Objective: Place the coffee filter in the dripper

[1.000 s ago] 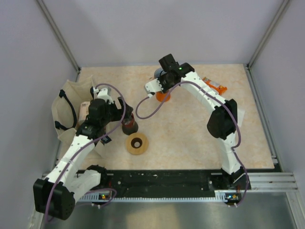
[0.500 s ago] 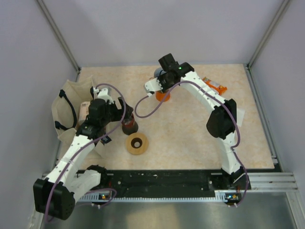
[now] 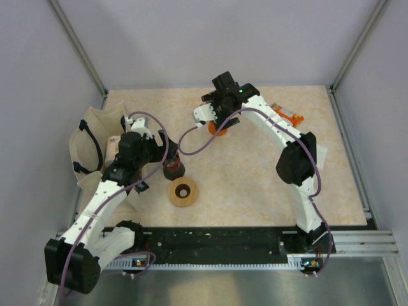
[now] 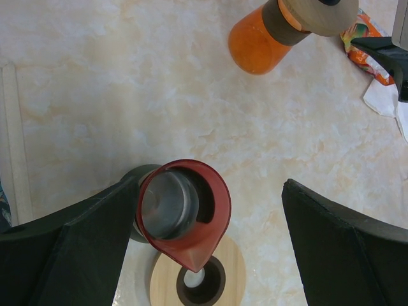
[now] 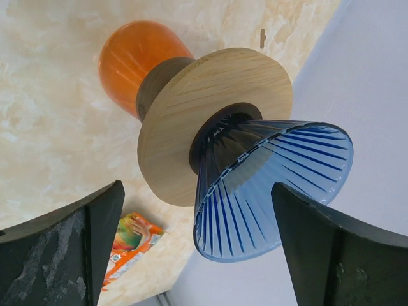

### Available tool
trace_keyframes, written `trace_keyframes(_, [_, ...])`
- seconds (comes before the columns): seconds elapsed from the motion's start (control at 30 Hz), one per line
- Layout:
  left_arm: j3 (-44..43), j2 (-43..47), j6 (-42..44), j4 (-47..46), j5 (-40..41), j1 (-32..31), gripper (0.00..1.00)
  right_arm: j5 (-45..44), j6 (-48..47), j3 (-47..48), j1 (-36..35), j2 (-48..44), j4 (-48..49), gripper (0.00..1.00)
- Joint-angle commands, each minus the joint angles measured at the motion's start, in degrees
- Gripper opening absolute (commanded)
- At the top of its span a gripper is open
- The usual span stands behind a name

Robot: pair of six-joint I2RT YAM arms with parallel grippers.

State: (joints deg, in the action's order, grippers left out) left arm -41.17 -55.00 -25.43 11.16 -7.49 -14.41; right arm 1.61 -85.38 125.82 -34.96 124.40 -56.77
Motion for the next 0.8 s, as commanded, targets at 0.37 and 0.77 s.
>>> trace_keyframes(0.37, [-2.6,1.8,0.2,-2.4,-1.7,-0.2,0.99,3.7,0.5,0.3,-0.1,-9.9,3.3,0.99])
trace_keyframes(0.77, [-0.8,6.7,-0.3,-4.2,-2.4,-0.2,0.99,-15.9,36.4,-38.9,0.9,-44.3,52.6,0.99])
